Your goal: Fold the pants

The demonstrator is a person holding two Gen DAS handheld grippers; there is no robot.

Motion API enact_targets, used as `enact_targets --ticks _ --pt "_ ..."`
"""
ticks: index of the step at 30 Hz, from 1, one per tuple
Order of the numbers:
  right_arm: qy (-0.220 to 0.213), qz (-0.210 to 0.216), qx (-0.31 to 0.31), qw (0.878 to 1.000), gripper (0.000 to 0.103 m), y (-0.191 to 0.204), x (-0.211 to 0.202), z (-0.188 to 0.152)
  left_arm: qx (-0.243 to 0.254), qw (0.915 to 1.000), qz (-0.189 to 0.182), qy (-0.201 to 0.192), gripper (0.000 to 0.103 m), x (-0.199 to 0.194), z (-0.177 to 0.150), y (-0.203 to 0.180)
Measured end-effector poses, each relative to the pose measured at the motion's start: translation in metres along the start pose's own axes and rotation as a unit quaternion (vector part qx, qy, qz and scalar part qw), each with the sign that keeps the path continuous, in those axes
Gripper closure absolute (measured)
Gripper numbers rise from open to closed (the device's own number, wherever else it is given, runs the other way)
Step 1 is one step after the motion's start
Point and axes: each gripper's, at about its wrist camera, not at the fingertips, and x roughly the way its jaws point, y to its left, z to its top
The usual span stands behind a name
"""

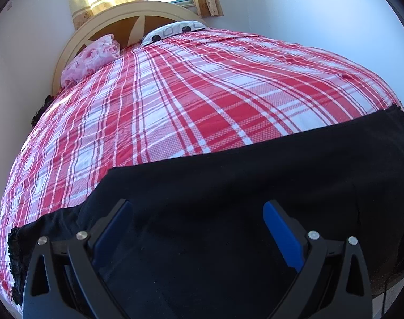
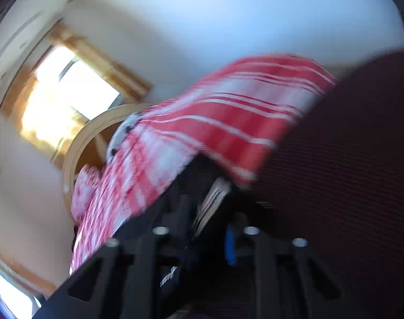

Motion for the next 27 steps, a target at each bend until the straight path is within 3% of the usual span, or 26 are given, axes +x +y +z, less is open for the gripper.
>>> enact_targets --ticks 4,6,10,13,22,27 --pt "-0.051 0.018 0.05 0.997 0.067 -0.033 -0.028 0.008 0.001 1.0 -0.001 0.0 0.002 0.001 0.003 -0.003" --pt "-0.058 0.001 0.064 0.996 0.065 -0.04 -0.035 0.006 -0.001 1.0 -0.003 -0.001 0.002 0.0 0.005 -0.004" --pt "-0.008 -0.033 0.03 0.999 0.064 -0.028 -0.021 -0.012 0.0 1.0 -0.005 -0.005 0.002 -0.002 0.006 -0.006" --pt "-0.022 -0.053 -0.016 0.998 0.064 -0.012 -0.017 -0.022 0.004 1.0 -0.003 -0.006 0.002 -0.004 0.005 -0.006" --pt "-0.014 -0.005 0.006 1.0 0.063 -0.003 0.014 -0.016 -0.024 0.9996 -0.014 -0.002 0.002 -0.005 0.005 0.005" --pt "0.012 -0.016 -0.016 1.0 0.082 0.0 0.011 -0.018 -0.027 0.9995 -0.017 -0.007 0.002 -0.005 0.006 0.008"
